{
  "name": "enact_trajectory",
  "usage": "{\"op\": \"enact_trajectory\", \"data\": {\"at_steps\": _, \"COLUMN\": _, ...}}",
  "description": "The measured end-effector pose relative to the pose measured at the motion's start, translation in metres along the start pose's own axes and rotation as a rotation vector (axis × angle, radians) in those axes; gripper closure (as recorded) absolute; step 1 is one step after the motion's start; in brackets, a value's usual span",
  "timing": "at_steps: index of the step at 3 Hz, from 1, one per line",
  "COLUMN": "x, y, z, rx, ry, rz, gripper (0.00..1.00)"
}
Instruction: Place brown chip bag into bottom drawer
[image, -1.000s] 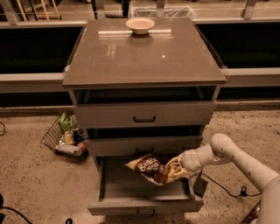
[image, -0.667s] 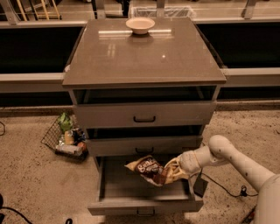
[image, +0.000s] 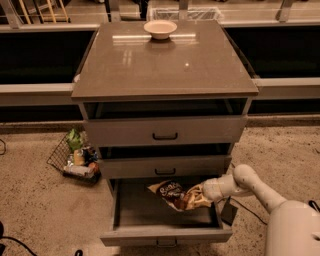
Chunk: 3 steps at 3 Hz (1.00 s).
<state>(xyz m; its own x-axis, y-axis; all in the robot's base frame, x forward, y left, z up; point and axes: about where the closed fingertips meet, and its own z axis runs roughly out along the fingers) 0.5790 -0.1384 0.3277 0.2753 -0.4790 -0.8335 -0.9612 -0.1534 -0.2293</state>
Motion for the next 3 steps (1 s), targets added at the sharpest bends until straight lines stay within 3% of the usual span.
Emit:
{"op": "enact_trajectory", "data": {"at_steps": 2, "x": 0.049, "y": -0.01, "z": 0.025, "rx": 0.066, "ry": -0.003, "rz": 0.032, "gripper": 1.0}}
{"op": "enact_trajectory", "data": {"at_steps": 3, "x": 0.061, "y": -0.011, "z": 0.032, "rx": 0.065, "ry": -0.017, "rz": 0.058, "gripper": 0.83}}
